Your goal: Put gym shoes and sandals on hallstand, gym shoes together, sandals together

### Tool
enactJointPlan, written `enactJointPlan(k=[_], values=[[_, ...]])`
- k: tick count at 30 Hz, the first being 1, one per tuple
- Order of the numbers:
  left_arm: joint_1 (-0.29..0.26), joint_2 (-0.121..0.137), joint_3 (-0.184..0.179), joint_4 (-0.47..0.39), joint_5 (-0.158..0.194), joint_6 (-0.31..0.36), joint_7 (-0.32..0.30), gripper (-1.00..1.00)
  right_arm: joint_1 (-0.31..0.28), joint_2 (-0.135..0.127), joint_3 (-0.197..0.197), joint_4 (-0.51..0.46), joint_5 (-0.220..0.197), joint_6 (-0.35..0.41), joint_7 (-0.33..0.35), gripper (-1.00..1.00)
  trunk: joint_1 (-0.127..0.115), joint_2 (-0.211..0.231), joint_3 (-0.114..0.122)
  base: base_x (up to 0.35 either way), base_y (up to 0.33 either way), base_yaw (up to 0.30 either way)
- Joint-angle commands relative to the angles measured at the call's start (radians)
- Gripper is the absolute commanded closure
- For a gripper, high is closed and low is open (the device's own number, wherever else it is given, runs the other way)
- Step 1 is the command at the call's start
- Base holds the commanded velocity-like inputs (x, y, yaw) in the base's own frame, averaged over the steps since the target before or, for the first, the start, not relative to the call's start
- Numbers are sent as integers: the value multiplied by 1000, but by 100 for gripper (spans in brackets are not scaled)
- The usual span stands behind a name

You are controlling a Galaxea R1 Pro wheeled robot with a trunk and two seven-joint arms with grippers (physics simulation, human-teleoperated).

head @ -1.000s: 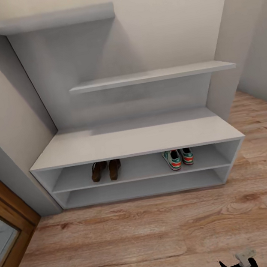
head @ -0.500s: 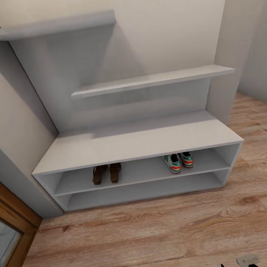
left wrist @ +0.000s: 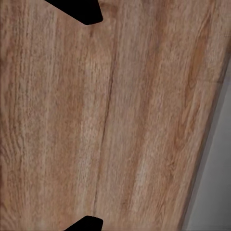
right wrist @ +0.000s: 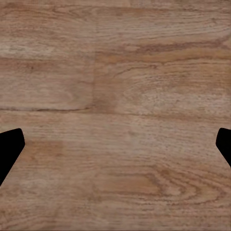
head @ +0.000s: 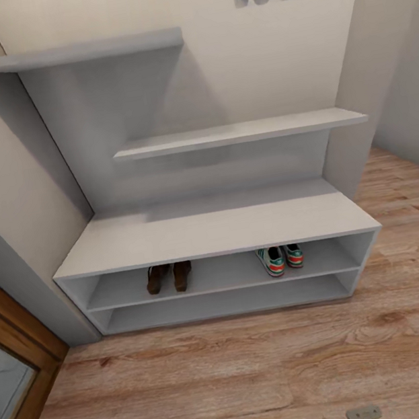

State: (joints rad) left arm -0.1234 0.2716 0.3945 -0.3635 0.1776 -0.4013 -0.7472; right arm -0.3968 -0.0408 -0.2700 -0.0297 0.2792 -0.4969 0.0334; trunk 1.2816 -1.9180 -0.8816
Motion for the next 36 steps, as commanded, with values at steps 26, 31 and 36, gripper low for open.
enactJointPlan(k=[26,31,36], values=[[-1,0,13,3,17,1,-7,-100,0,2,-8,1,6,-3,3,-100,-8,14,6,0,0,0],[-1,0,13,3,18,1,-6,-100,0,2,-8,1,6,-3,3,-100,-8,14,6,0,0,0],[-1,0,14,3,22,1,-6,-100,0,2,-9,1,6,-3,3,-100,-8,14,6,0,0,0]])
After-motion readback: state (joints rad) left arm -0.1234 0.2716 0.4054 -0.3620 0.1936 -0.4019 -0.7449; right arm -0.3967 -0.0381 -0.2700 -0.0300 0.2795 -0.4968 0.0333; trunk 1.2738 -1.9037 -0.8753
